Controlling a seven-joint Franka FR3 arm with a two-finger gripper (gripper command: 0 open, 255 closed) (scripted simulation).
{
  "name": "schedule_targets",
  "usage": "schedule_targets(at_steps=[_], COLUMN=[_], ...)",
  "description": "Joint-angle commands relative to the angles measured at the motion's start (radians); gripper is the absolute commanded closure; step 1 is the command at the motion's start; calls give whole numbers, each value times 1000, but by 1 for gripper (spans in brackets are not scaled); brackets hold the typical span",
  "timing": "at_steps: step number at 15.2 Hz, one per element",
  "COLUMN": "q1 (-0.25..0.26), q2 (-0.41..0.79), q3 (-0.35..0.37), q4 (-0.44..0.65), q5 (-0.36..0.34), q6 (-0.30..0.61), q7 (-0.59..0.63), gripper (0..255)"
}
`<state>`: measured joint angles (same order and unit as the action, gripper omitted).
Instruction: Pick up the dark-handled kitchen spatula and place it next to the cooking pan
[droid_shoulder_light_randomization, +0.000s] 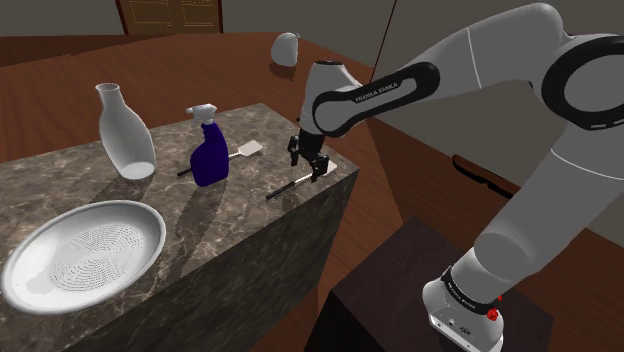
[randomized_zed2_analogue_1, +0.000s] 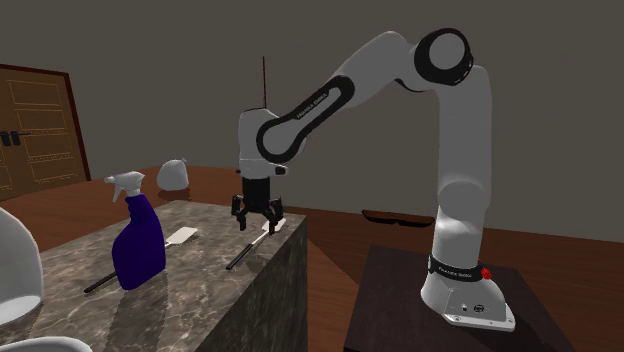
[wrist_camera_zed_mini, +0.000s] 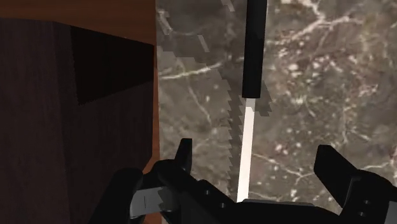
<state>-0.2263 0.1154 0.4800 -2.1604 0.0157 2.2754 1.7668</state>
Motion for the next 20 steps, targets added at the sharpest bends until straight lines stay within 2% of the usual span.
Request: schedule_targets(at_steps=[1,9,10,20], q1=[3,3,3,2], q2=[15,21,21,12], q3=[-1,-1,-1,0], q4=[-11,-13,-13,-9], q5=[-9,-12,-12,-7], q6=[25,32,32,20], q7=[7,10,10,7], gripper=[0,0,255,255])
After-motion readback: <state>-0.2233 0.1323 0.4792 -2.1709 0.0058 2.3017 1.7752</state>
